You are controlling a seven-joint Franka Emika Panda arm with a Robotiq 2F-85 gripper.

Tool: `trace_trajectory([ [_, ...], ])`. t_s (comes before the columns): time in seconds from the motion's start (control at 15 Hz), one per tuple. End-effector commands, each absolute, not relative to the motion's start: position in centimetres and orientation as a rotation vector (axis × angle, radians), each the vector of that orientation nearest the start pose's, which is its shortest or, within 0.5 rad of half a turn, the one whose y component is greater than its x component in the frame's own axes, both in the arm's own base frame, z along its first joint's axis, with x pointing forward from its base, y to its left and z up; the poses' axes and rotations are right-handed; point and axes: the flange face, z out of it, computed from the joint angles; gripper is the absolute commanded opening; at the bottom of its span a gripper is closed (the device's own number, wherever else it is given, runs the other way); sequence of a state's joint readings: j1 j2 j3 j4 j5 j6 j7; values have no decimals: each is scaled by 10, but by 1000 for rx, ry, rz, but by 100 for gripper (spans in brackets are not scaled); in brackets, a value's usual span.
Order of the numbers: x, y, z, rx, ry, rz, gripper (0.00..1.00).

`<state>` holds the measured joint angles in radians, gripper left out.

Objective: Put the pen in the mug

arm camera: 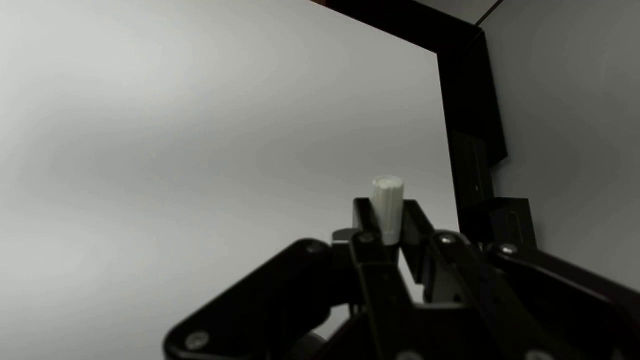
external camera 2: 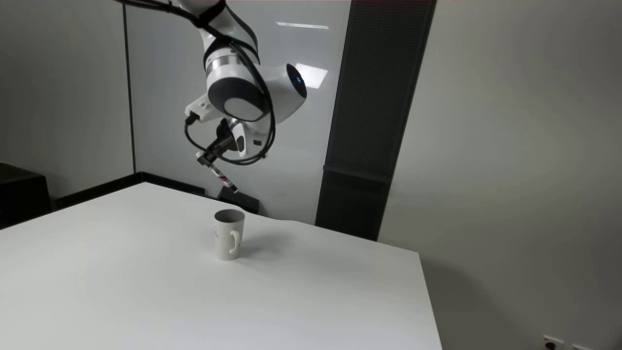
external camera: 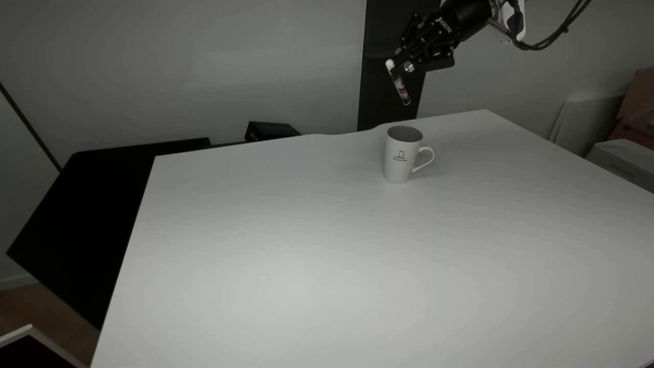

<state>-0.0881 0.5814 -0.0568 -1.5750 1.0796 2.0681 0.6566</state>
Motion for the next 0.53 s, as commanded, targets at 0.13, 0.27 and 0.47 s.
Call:
trace_trajectory([
  [0.13,709,-49,321,-1687,1524,389,7],
  [0.27,709,-49,320,-1684,1542,394,7],
  [0.47,709,-49,320,-1691,1543,398,7],
])
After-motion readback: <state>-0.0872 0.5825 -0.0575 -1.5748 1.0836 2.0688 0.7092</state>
